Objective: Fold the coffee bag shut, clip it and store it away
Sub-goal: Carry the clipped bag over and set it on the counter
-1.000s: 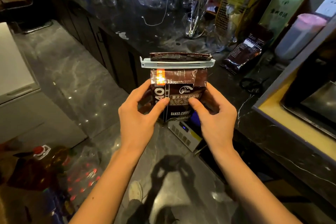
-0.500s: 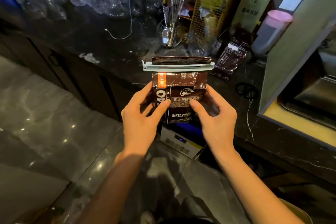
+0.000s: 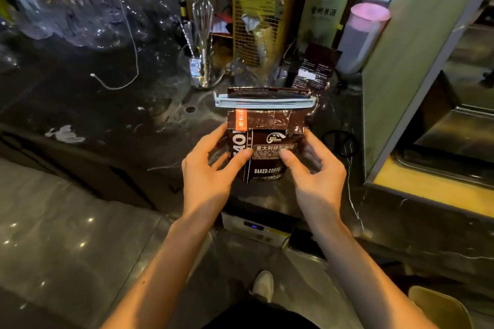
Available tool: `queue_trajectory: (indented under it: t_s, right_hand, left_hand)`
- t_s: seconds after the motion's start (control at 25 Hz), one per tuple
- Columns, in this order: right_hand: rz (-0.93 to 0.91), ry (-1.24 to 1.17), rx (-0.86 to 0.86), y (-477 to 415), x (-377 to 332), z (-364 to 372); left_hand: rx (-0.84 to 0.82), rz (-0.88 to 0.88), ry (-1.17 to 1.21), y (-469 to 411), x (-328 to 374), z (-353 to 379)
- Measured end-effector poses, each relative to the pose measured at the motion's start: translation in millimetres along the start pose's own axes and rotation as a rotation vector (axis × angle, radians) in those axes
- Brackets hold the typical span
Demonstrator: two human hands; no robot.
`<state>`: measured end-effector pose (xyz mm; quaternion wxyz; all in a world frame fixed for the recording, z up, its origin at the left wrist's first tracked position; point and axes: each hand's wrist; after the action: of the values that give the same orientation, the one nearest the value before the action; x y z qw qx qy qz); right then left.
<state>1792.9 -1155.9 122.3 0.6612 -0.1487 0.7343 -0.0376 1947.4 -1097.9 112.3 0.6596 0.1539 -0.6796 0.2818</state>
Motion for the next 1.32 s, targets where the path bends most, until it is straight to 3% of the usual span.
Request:
queue_trajectory:
  t_s: [0.24,0.48,0.84,1.08,1.32]
  right_hand:
    - [0.025,0.103,0.127,-58,42,-15]
    - [0.048,0.248,0.176,-95,83,-2]
    - [0.277,0.390,0.295,-128,122,32]
    - [0.383,0.336,0.275,-160,149,8]
    - [0.433,0.259,0.090,-199,174,-28]
  left_hand:
    - [-0.135,-0.083,0.014,-70,-33,50]
    - [-0.239,-0.057,-0.084,-121,-74,65]
    - [-0.561,-0.188,-0.105,-204,-129,78]
    - [-0.647,-0.187,-0.220,-223,-151,107]
    - [-0.592,-0.223,-0.268,-235,-162,142]
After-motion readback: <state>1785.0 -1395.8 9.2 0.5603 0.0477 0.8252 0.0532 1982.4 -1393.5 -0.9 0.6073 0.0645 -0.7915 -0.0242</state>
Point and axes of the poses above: each hand's wrist, its own y-axis away from the middle knuckle, its own z-axis out of the palm, x = y × z, and after that the axes turned 3 degrees about y, right-handed
